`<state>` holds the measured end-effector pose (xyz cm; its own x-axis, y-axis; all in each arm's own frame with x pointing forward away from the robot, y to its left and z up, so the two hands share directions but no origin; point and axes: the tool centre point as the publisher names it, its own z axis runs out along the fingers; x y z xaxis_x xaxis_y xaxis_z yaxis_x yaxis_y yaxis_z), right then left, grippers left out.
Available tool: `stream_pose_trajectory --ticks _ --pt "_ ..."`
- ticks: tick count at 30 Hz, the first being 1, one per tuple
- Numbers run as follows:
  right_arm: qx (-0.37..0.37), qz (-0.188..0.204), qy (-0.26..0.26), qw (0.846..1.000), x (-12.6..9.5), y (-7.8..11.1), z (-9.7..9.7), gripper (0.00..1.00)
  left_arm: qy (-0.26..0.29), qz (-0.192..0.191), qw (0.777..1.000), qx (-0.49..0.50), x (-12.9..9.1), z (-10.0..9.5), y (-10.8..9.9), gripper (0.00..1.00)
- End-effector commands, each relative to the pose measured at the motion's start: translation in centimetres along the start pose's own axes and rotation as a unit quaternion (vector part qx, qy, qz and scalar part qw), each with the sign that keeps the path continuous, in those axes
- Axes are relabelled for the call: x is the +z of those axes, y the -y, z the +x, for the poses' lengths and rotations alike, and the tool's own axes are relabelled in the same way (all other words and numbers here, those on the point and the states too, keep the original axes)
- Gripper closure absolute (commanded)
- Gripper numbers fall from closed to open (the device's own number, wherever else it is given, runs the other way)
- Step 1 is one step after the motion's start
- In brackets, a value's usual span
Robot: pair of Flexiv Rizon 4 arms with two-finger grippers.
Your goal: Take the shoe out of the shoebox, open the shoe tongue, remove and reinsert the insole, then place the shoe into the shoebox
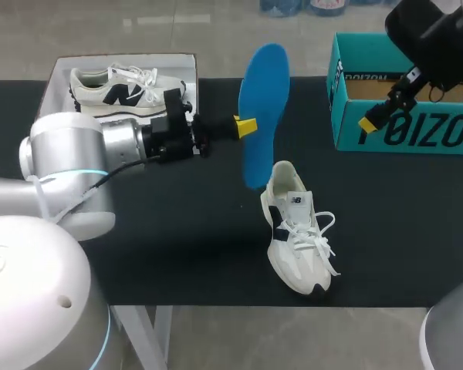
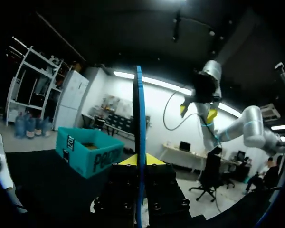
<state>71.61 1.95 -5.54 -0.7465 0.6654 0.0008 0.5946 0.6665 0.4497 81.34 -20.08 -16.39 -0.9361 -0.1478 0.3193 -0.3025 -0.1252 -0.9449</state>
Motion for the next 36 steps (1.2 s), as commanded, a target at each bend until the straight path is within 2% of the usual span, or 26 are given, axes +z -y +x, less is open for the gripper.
stream_pose_trajectory --ticks 1,25,27,29,31,34,36 --pt "0.001 0.003 -0.001 1.0 0.1 -0.3 -0.1 0.0 0.019 -0.012 0.999 0.025 0.0 -0.1 0.9 1.0" --pt "0.001 0.003 -0.001 1.0 0.1 -0.3 -0.1 0.0 0.019 -0.012 0.999 0.025 0.0 -0.1 0.9 1.0" --pt "0.001 0.003 -0.001 1.0 0.1 -0.3 -0.1 0.0 0.025 -0.036 0.987 0.155 -0.4 0.2 1.8 1.0" --pt "0.001 0.003 -0.001 1.0 0.1 -0.3 -0.1 0.0 0.03 -0.016 0.97 0.24 -0.9 1.1 2.6 1.0" --pt "0.001 0.003 -0.001 1.0 0.1 -0.3 -0.1 0.0 0.011 -0.051 0.947 0.316 -1.2 2.0 2.7 1.0" --pt "0.001 0.003 -0.001 1.0 0.1 -0.3 -0.1 0.0 -0.004 -0.069 0.92 0.385 -1.8 3.0 2.3 1.0" --pt "0.001 0.003 -0.001 1.0 0.1 -0.3 -0.1 0.0 0.002 -0.059 0.91 0.411 -2.4 3.5 2.3 1.0"
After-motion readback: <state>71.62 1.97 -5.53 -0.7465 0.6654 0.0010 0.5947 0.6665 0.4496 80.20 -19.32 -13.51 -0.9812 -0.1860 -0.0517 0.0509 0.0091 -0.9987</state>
